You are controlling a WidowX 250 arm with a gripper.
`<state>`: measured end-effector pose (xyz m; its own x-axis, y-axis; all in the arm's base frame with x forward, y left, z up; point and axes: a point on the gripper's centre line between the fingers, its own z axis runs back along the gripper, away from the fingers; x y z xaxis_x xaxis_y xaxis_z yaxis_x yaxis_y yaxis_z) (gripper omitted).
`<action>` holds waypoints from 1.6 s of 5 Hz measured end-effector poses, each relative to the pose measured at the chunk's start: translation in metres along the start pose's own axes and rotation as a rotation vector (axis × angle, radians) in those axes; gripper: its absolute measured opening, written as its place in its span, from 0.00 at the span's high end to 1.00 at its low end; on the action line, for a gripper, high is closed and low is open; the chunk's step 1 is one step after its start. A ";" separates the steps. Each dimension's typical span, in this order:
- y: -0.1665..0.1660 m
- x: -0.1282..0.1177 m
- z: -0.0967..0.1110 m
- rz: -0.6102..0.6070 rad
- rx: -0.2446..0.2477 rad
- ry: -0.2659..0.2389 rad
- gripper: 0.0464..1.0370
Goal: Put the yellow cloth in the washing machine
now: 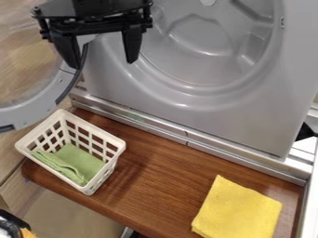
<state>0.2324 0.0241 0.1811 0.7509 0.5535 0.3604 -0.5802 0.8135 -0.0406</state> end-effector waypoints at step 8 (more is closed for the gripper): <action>-0.133 -0.134 -0.157 -0.438 -0.170 0.276 0.04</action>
<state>0.2584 -0.1306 -0.0079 0.9791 0.1642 0.1200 -0.1526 0.9832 -0.1003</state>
